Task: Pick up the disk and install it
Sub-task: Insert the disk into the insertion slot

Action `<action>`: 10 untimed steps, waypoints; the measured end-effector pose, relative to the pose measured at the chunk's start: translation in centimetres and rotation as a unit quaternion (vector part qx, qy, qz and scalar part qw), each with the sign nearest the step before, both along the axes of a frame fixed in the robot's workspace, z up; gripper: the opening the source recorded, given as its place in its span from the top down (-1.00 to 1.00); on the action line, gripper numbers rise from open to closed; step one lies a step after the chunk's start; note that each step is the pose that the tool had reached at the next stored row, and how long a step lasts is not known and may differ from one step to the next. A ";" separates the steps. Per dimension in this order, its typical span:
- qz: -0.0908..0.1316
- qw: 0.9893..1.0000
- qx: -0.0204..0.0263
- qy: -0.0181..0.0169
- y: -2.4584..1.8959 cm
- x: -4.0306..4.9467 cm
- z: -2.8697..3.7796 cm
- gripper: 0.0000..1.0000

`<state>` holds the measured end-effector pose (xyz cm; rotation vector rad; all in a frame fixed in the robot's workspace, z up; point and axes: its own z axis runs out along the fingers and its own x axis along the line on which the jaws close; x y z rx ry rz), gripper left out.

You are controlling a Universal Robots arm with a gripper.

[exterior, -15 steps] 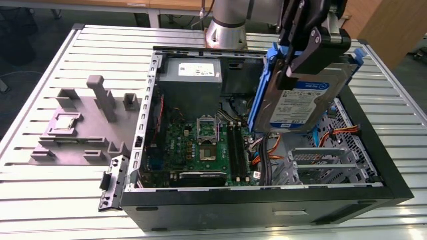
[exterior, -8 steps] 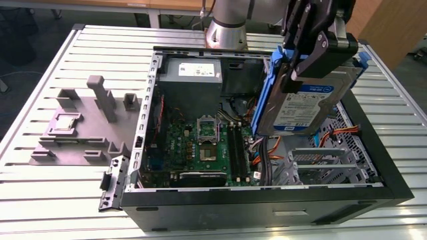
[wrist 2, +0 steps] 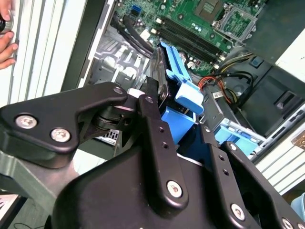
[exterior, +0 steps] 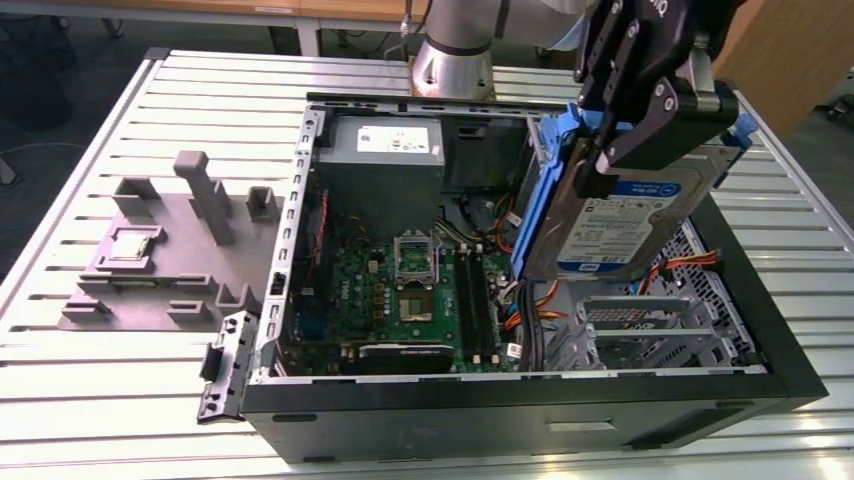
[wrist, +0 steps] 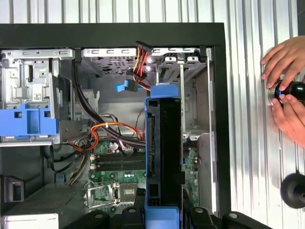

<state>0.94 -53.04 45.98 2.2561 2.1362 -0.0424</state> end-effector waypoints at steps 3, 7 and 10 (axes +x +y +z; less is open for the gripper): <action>0.000 1.000 0.000 0.000 -0.06 0.76 -0.06 0.26; 0.000 1.000 -0.001 0.000 -0.10 1.63 -0.11 0.26; 0.000 1.000 -0.001 0.000 -0.17 2.09 -0.17 0.26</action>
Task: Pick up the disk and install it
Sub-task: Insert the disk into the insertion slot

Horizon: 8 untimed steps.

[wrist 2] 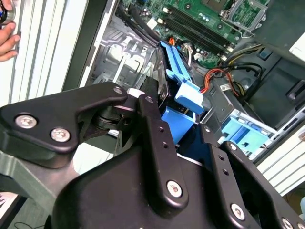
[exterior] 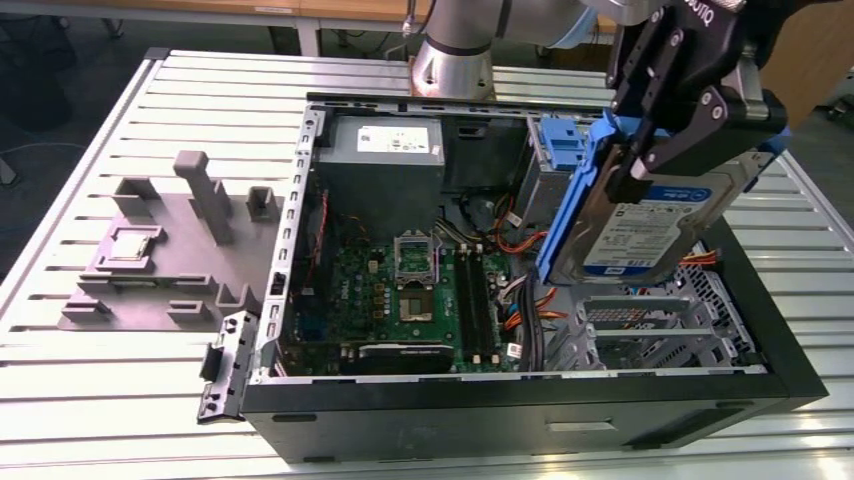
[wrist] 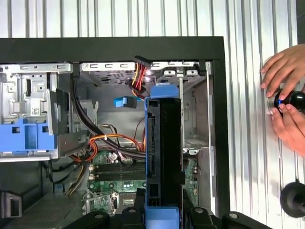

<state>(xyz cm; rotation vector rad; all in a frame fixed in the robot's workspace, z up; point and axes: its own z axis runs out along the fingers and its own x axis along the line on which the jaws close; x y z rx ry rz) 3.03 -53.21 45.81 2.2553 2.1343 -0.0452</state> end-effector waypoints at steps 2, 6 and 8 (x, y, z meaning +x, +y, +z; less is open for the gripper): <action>0.000 1.000 -0.001 0.000 -0.10 0.17 0.00 0.26; 0.000 1.000 -0.002 0.000 -0.51 0.37 -0.05 0.26; -0.001 1.000 -0.002 0.000 -0.70 0.48 -0.07 0.26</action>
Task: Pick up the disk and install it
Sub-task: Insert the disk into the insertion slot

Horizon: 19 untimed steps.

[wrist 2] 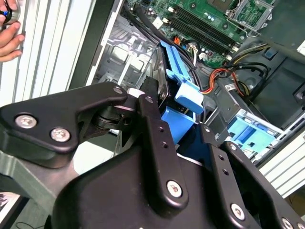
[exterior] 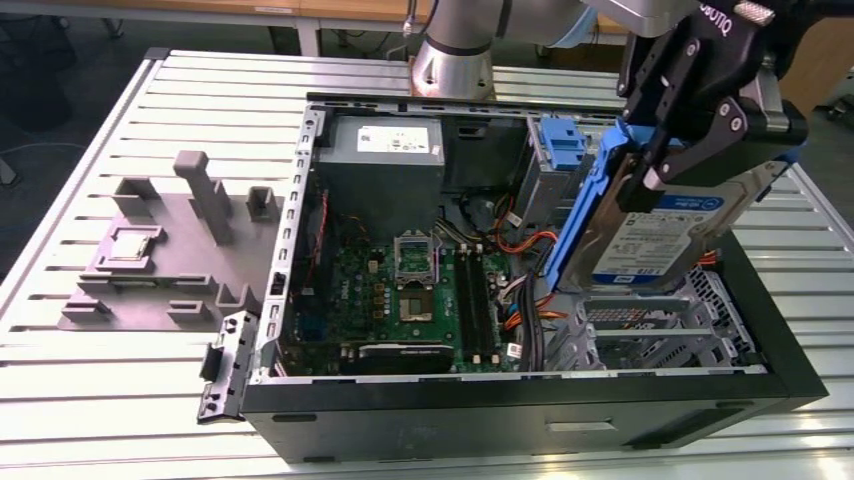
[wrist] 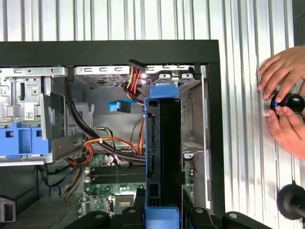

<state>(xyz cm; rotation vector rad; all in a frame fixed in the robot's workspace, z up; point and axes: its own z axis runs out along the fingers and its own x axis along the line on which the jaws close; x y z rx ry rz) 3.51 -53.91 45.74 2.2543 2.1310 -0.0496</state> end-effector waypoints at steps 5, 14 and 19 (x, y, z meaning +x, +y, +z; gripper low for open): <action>0.000 1.000 -0.002 0.000 -0.34 0.53 -0.02 0.26; 0.000 1.000 -0.004 0.000 -0.65 2.32 -0.26 0.26; 0.000 1.000 -0.004 0.000 -0.91 2.76 -0.66 0.26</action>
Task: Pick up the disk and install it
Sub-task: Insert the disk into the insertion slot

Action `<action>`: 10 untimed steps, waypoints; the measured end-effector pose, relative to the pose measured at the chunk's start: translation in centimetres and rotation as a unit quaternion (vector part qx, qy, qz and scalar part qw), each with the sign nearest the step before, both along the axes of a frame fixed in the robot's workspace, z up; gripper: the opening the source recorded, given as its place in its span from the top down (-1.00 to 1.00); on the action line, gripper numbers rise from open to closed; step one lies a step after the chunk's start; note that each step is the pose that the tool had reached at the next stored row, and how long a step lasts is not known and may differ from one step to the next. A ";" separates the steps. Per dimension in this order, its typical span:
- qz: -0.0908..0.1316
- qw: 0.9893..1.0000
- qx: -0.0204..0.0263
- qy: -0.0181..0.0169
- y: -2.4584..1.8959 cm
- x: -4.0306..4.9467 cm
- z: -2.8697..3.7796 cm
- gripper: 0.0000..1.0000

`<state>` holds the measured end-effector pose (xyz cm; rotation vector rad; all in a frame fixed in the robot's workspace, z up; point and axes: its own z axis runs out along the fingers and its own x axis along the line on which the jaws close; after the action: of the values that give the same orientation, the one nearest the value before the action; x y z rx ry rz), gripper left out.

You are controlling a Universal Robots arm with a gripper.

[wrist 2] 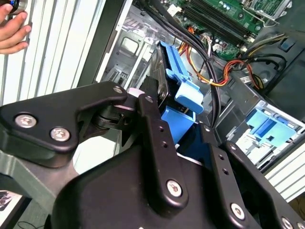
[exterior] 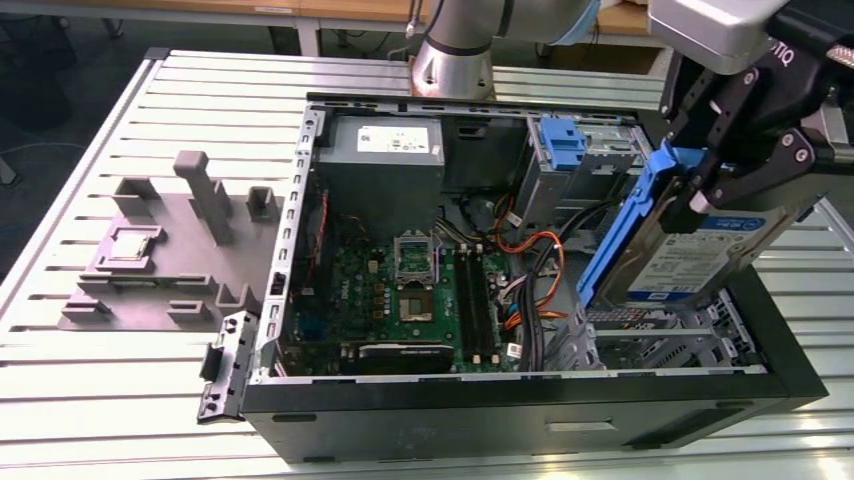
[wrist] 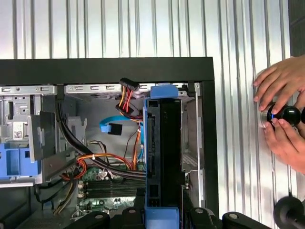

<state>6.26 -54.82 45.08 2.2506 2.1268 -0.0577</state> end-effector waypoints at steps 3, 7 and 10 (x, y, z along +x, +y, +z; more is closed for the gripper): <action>0.000 1.000 0.000 0.000 -0.12 0.33 -0.22 0.26; 0.000 1.000 0.000 0.000 -0.21 0.70 -0.54 0.26; 0.000 1.000 0.000 0.000 -0.21 1.00 -0.78 0.26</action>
<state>7.26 -55.03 44.30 2.2511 2.1261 -0.0581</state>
